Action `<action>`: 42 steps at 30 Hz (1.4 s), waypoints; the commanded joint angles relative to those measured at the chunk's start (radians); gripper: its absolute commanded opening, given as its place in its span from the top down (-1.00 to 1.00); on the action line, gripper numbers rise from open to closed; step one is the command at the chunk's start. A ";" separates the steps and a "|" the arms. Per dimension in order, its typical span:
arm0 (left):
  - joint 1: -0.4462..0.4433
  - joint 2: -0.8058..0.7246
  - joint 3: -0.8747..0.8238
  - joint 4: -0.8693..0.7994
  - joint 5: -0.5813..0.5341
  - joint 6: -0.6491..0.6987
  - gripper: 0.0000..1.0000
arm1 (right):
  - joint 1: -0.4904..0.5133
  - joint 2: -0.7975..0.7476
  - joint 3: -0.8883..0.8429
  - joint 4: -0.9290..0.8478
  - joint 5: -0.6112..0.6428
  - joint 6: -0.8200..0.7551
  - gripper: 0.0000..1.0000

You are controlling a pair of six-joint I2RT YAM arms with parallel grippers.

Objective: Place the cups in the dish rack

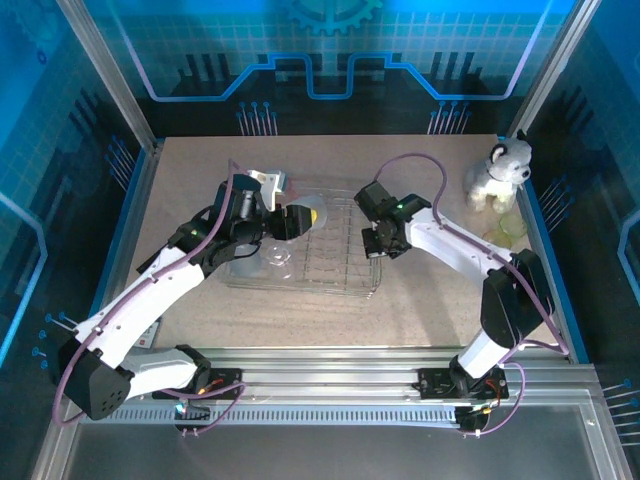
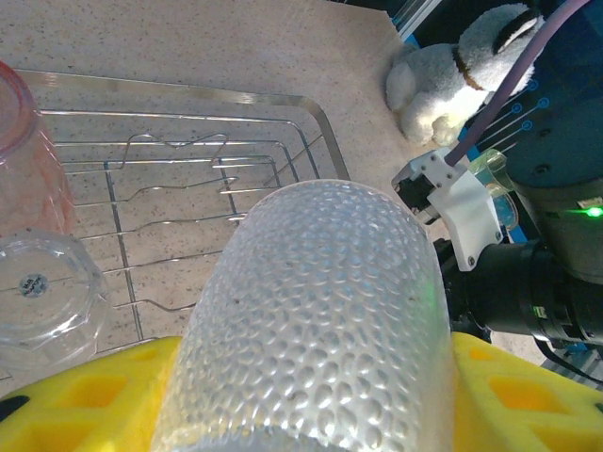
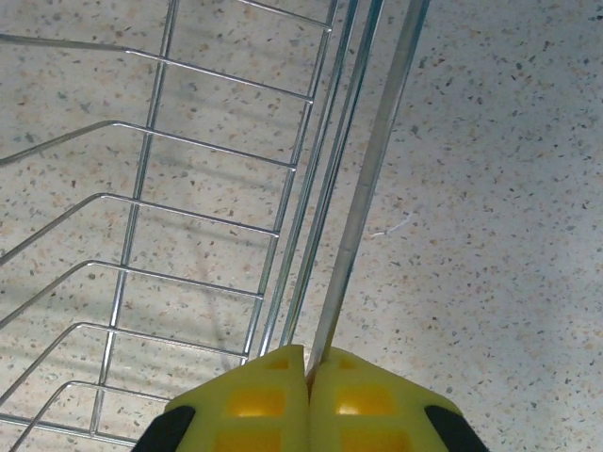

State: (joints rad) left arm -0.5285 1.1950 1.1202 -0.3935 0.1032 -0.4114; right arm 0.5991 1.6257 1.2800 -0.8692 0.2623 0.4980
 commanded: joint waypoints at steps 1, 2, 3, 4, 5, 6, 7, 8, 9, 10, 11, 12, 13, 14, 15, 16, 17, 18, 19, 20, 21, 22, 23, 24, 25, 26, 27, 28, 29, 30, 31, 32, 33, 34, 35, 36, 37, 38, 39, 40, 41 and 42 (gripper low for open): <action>-0.008 -0.006 0.024 -0.017 -0.022 0.017 0.51 | 0.057 -0.010 -0.029 0.010 -0.061 -0.040 1.00; -0.008 -0.006 0.023 -0.020 -0.026 0.016 0.51 | 0.062 -0.009 -0.029 0.008 -0.060 -0.040 1.00; -0.008 -0.007 0.022 -0.021 -0.028 0.015 0.51 | 0.066 -0.007 -0.027 0.003 -0.061 -0.041 1.00; -0.008 -0.006 0.021 -0.023 -0.026 0.014 0.51 | 0.070 -0.004 -0.027 0.000 -0.059 -0.043 1.00; -0.008 -0.006 0.020 -0.024 -0.026 0.012 0.51 | 0.076 -0.002 -0.025 -0.005 -0.054 -0.045 1.00; -0.008 -0.005 0.020 -0.025 -0.026 0.011 0.51 | 0.081 -0.001 -0.026 -0.008 -0.050 -0.045 1.00; -0.008 -0.005 0.018 -0.028 -0.028 0.011 0.52 | 0.086 -0.002 -0.029 -0.006 -0.048 -0.050 1.00; -0.007 -0.004 0.018 -0.032 -0.029 0.010 0.52 | 0.093 -0.004 -0.035 -0.003 -0.046 -0.054 1.00; -0.008 -0.004 0.017 -0.035 -0.031 0.010 0.52 | 0.097 -0.007 -0.037 -0.002 -0.043 -0.054 1.00; -0.008 -0.003 0.019 -0.040 -0.031 0.009 0.52 | 0.100 -0.008 -0.040 0.000 -0.044 -0.054 1.00; -0.008 -0.003 0.020 -0.043 -0.030 0.008 0.52 | 0.106 -0.013 -0.046 0.005 -0.043 -0.057 1.00; -0.008 -0.003 0.020 -0.045 -0.033 0.009 0.52 | 0.111 -0.015 -0.049 0.007 -0.041 -0.059 1.00; -0.008 -0.003 0.021 -0.049 -0.034 0.009 0.52 | 0.117 -0.016 -0.053 0.011 -0.040 -0.063 1.00; -0.007 -0.003 0.022 -0.052 -0.035 0.009 0.52 | 0.121 -0.019 -0.057 0.013 -0.039 -0.070 1.00; -0.008 -0.003 0.023 -0.056 -0.036 0.008 0.52 | 0.125 -0.021 -0.059 0.015 -0.033 -0.073 1.00; -0.010 -0.003 0.024 -0.059 -0.037 0.007 0.52 | 0.129 -0.023 -0.060 0.016 -0.030 -0.078 1.00; -0.010 -0.001 0.024 -0.061 -0.038 0.008 0.52 | 0.133 -0.024 -0.063 0.019 -0.027 -0.083 1.00; -0.010 -0.001 0.025 -0.063 -0.037 0.008 0.52 | 0.136 -0.026 -0.065 0.021 -0.022 -0.087 1.00; -0.010 0.000 0.026 -0.067 -0.039 0.008 0.52 | 0.138 -0.029 -0.069 0.026 -0.016 -0.093 1.00; -0.011 0.000 0.028 -0.071 -0.041 0.007 0.52 | 0.139 -0.034 -0.076 0.034 -0.011 -0.098 1.00; -0.011 0.001 0.030 -0.074 -0.042 0.006 0.52 | 0.139 -0.039 -0.081 0.043 -0.008 -0.102 1.00; -0.013 0.003 0.032 -0.078 -0.045 0.006 0.52 | 0.139 -0.046 -0.087 0.054 -0.005 -0.104 1.00; -0.014 0.006 0.035 -0.082 -0.048 0.006 0.52 | 0.139 -0.054 -0.094 0.064 -0.006 -0.107 0.90; -0.016 0.008 0.039 -0.086 -0.049 0.005 0.53 | 0.140 -0.063 -0.096 0.070 -0.009 -0.107 0.78; -0.017 0.013 0.045 -0.092 -0.051 0.006 0.53 | 0.139 -0.074 -0.097 0.073 -0.014 -0.106 0.69; -0.019 0.020 0.051 -0.099 -0.051 0.008 0.53 | 0.139 -0.089 -0.095 0.075 -0.020 -0.110 0.58; -0.020 0.026 0.060 -0.105 -0.051 0.009 0.53 | 0.140 -0.103 -0.095 0.075 -0.021 -0.114 0.50; -0.024 0.035 0.072 -0.114 -0.052 0.012 0.53 | 0.139 -0.118 -0.090 0.070 -0.019 -0.118 0.47; -0.027 0.046 0.084 -0.125 -0.054 0.015 0.54 | 0.136 -0.134 -0.084 0.063 -0.015 -0.121 0.45; -0.030 0.055 0.095 -0.133 -0.055 0.016 0.54 | 0.135 -0.151 -0.082 0.060 -0.006 -0.123 0.40; -0.032 0.067 0.108 -0.142 -0.053 0.016 0.55 | 0.132 -0.172 -0.081 0.061 -0.006 -0.127 0.27; -0.035 0.081 0.123 -0.153 -0.051 0.018 0.55 | 0.124 -0.191 -0.081 0.062 -0.024 -0.134 0.17; -0.038 0.092 0.138 -0.162 -0.051 0.020 0.55 | 0.114 -0.207 -0.081 0.060 -0.040 -0.136 0.12; -0.042 0.107 0.156 -0.175 -0.052 0.026 0.55 | 0.104 -0.225 -0.080 0.055 -0.055 -0.134 0.09; -0.047 0.122 0.176 -0.189 -0.056 0.035 0.56 | 0.093 -0.247 -0.083 0.054 -0.070 -0.133 0.06; -0.052 0.136 0.194 -0.202 -0.059 0.041 0.55 | 0.083 -0.267 -0.086 0.055 -0.083 -0.133 0.04; -0.056 0.154 0.217 -0.221 -0.064 0.050 0.55 | 0.070 -0.292 -0.092 0.058 -0.095 -0.131 0.01; -0.062 0.173 0.242 -0.242 -0.068 0.058 0.55 | 0.058 -0.320 -0.100 0.062 -0.104 -0.129 -0.01; -0.066 0.192 0.266 -0.260 -0.071 0.069 0.56 | 0.044 -0.342 -0.107 0.065 -0.114 -0.129 -0.02; -0.073 0.215 0.295 -0.287 -0.077 0.081 0.55 | 0.027 -0.366 -0.113 0.067 -0.123 -0.127 -0.04; -0.080 0.240 0.325 -0.313 -0.082 0.095 0.55 | 0.007 -0.388 -0.120 0.064 -0.127 -0.127 -0.03; -0.087 0.261 0.351 -0.335 -0.085 0.109 0.56 | -0.009 -0.406 -0.126 0.061 -0.130 -0.129 -0.03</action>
State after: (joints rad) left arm -0.5964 1.4128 1.3968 -0.6373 0.0437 -0.3630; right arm 0.6273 1.2682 1.1797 -0.7986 0.1707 0.3729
